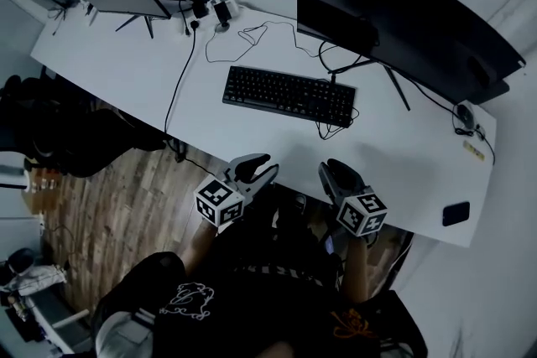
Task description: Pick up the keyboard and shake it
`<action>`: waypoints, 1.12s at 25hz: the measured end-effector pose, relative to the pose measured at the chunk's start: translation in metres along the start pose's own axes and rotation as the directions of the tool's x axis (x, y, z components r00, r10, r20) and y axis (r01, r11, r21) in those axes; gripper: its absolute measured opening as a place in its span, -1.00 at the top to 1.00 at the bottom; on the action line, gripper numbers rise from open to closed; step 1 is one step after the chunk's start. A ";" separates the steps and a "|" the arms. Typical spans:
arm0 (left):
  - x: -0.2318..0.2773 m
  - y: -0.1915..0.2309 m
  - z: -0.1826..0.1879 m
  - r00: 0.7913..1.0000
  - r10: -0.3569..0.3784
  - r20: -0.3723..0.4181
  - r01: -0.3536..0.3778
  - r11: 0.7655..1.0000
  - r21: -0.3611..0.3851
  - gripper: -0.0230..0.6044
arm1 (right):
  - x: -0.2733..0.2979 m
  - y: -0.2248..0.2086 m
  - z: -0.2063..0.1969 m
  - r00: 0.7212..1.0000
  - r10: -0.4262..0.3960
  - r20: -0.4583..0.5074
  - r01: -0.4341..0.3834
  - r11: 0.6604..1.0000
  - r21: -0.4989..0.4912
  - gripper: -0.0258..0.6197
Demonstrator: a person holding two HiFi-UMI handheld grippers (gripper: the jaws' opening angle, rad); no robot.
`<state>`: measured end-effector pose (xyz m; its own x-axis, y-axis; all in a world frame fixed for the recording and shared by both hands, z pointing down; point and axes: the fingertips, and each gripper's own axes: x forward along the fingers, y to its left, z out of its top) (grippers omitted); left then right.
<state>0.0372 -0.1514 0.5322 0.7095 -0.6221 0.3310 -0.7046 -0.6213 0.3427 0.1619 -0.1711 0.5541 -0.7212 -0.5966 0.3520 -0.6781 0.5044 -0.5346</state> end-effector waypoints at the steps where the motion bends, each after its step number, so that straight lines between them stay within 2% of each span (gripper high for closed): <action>1: -0.002 -0.002 -0.002 1.000 0.004 0.000 -0.004 1.000 0.002 0.50 | -0.001 0.002 -0.001 1.000 0.002 0.002 -0.002 1.000 -0.008 0.63; 8: -0.015 -0.008 -0.002 0.999 0.008 0.037 -0.007 1.000 -0.023 0.69 | -0.010 0.030 0.004 0.998 0.027 0.057 -0.025 0.999 -0.032 0.83; 12: -0.031 -0.011 0.001 0.999 -0.008 0.037 0.007 1.000 0.031 0.75 | -0.006 0.056 -0.002 0.998 0.036 0.057 -0.033 0.998 -0.056 0.88; 16: -0.065 -0.007 -0.002 0.999 -0.010 0.036 0.007 0.997 0.081 0.79 | 0.005 0.094 -0.016 0.997 0.050 0.051 -0.045 0.995 -0.087 0.90; 23: -0.135 0.001 -0.025 1.000 -0.007 0.025 0.005 0.996 0.094 0.81 | 0.015 0.172 -0.051 0.998 0.048 0.050 -0.044 0.995 -0.087 0.91; 28: -0.170 -0.001 -0.043 0.999 -0.029 0.027 0.027 0.996 0.085 0.81 | 0.015 0.209 -0.072 0.998 0.035 0.058 -0.029 0.995 -0.091 0.91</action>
<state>-0.0825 -0.0248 0.5131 0.7293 -0.6165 0.2968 -0.6835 -0.6760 0.2754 -0.0006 -0.0300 0.5027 -0.7348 -0.6141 0.2880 -0.6668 0.5761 -0.4728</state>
